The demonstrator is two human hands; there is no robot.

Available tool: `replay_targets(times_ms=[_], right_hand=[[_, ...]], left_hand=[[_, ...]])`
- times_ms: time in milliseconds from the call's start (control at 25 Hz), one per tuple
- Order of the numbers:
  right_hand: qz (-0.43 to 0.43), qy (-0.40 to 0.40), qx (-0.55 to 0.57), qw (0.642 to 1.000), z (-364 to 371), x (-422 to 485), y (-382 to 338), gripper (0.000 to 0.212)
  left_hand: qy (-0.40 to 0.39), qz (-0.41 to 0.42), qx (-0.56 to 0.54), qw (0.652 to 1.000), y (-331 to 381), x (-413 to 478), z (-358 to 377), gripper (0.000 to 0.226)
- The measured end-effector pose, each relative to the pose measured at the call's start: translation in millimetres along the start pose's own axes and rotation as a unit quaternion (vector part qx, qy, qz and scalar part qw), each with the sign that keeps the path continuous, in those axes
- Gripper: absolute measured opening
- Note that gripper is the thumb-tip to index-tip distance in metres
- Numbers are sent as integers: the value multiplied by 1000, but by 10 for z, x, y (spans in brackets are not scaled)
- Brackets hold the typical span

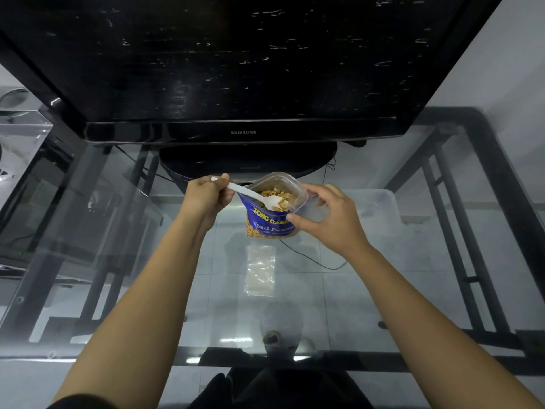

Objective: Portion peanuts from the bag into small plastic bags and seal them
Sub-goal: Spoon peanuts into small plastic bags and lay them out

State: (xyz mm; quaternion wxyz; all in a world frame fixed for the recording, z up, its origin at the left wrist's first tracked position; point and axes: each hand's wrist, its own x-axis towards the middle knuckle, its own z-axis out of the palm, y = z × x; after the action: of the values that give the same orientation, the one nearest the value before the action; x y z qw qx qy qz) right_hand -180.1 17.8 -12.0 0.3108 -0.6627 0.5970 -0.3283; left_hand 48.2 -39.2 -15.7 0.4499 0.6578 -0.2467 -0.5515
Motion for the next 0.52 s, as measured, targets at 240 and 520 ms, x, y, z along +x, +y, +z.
replay_targets(times_ms=[240,520], right_hand=[[5,-9,-59,998,-13,106,-11,62],[-14,40,-12,999,141,146,-176,57]], left_hand=[[49,7,-63,997,102,-15,-64,18],[-8,224,70,972,530,-546,106,17]])
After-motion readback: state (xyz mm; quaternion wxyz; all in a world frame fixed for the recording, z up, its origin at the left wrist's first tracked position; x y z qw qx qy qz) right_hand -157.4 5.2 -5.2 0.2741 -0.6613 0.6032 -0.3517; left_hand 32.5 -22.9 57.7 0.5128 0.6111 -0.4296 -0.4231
